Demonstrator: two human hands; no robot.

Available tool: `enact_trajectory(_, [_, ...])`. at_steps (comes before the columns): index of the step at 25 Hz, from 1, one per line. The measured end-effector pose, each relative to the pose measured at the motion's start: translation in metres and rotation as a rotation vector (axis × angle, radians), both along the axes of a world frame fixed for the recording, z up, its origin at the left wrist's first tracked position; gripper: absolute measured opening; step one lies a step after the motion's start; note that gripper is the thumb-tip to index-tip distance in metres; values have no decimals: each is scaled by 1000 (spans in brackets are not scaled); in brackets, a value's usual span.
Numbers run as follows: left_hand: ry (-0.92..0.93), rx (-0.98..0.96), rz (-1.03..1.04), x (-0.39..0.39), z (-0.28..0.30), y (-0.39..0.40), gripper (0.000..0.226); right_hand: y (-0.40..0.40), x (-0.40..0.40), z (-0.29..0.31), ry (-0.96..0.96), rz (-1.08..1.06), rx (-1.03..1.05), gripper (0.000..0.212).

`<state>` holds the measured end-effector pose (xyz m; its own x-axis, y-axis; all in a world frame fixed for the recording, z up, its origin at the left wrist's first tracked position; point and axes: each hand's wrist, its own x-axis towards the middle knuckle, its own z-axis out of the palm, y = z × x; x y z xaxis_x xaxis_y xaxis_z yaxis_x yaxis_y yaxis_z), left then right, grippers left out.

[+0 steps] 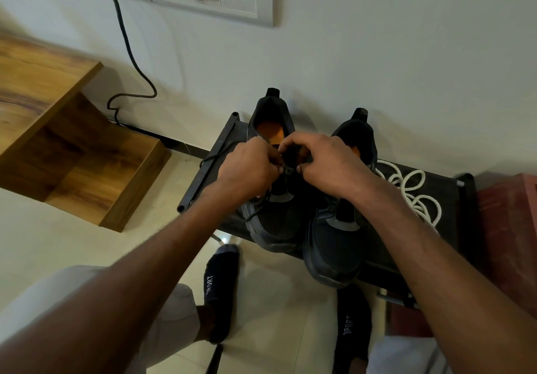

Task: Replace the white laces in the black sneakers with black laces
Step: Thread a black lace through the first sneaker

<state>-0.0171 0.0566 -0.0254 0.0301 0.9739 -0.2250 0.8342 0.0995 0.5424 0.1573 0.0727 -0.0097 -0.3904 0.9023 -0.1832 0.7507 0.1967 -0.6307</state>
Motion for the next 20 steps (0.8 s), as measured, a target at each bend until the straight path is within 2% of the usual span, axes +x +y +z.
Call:
enact_trajectory(2, [-92,-49,79,1,-2,-1,15,0,0,1,0,3,-6,54])
enact_trajectory(4, [-68,-45,73,2,0,-4,20,-1,1,2,6,9,-13,53])
enact_trajectory(8, [307,81,45,5,-2,-6,28,-1,0,2,19,9,-17,51])
enact_trajectory(14, [113,-24,-51,6,-5,2,17,-1,0,2,36,-8,-17,56])
enact_trajectory(17, [106,-72,-101,7,-4,1,15,0,0,2,41,-10,-27,59])
enact_trajectory(20, [163,-12,-151,2,0,-1,24,1,1,1,40,-1,-32,59])
